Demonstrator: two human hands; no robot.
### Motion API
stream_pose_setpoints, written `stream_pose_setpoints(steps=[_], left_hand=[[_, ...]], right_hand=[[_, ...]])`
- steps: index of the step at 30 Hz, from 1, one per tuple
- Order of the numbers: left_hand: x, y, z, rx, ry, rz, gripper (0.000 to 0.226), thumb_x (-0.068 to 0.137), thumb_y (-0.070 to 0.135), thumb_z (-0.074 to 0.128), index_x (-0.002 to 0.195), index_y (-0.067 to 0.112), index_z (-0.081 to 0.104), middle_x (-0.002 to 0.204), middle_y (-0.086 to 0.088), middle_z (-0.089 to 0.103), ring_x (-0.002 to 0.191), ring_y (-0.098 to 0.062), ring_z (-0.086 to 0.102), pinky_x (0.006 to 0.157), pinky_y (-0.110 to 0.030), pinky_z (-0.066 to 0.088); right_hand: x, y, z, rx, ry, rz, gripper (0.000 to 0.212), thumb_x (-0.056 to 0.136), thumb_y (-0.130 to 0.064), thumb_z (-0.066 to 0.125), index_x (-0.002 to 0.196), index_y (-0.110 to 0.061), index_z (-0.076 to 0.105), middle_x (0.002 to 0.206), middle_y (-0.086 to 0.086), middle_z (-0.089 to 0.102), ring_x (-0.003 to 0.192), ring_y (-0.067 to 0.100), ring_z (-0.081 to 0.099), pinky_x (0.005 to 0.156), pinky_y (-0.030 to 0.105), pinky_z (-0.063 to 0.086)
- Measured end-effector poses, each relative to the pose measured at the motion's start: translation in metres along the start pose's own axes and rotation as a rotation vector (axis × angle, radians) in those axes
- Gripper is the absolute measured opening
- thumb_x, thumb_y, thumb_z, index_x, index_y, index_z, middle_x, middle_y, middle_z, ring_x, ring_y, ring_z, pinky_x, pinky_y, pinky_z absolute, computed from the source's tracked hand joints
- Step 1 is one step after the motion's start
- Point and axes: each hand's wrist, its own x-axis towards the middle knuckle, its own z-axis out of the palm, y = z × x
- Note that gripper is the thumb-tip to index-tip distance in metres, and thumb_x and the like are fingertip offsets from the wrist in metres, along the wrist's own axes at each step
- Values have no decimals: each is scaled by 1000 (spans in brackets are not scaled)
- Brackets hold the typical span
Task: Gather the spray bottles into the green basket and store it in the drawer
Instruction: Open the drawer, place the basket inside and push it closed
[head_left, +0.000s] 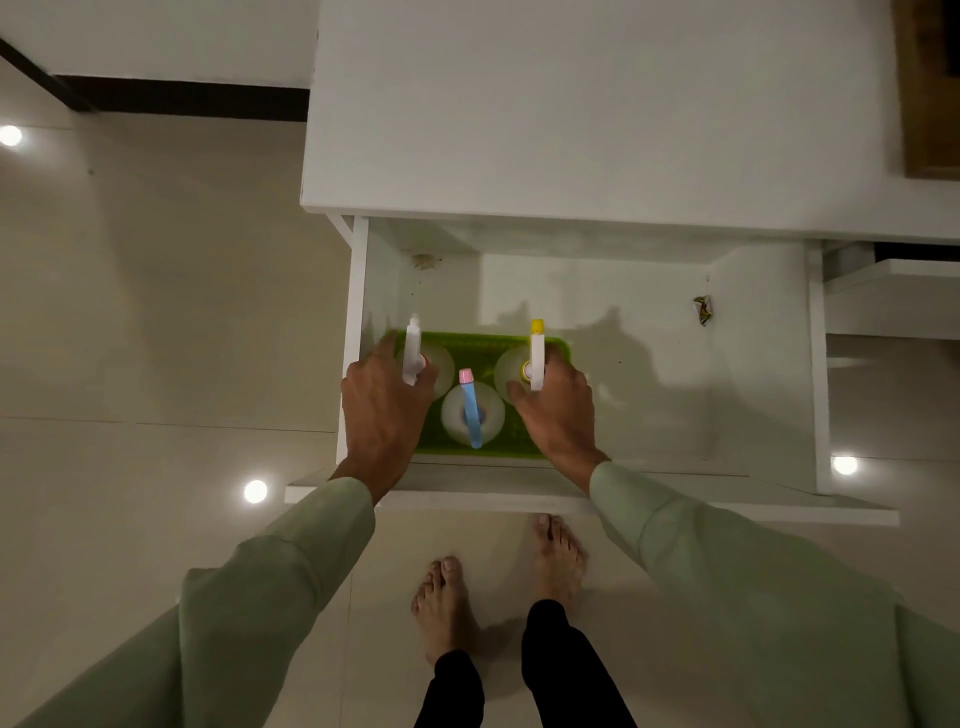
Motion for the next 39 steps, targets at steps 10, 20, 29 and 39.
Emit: stream_pose_setpoints(steps=[10, 20, 29, 39], left_hand=[[-44, 27, 18, 113, -216, -15, 54, 88, 49, 66, 122, 7, 59, 107, -11, 70, 91, -25, 68, 81, -39, 58], [-27, 28, 36, 94, -215, 8, 31, 90, 28, 69, 107, 3, 65, 100, -14, 70, 89, -27, 67, 85, -36, 56], [-55, 22, 14, 13, -92, 90, 48, 86, 49, 68, 116, 12, 64, 96, -4, 72, 83, -19, 68, 71, -26, 53], [-158, 24, -26, -585, 133, -398, 7, 94, 28, 64, 100, 23, 65, 98, 4, 70, 91, -8, 67, 83, -29, 59]], right_hand=[[-13, -7, -15, 38, 10, -23, 30, 94, -35, 56, 116, -14, 57, 104, 7, 69, 91, 31, 66, 75, 41, 54], [-16, -11, -12, -10, 78, -9, 24, 99, -27, 52, 108, -5, 59, 95, 15, 67, 86, 34, 66, 71, 43, 55], [-30, -11, -33, 46, 48, -15, 50, 88, -52, 63, 128, -22, 54, 118, 1, 65, 102, 24, 63, 77, 33, 48], [-142, 9, -83, 488, 482, 192, 18, 93, -12, 68, 109, -6, 63, 106, 3, 63, 93, 19, 61, 84, 39, 53]])
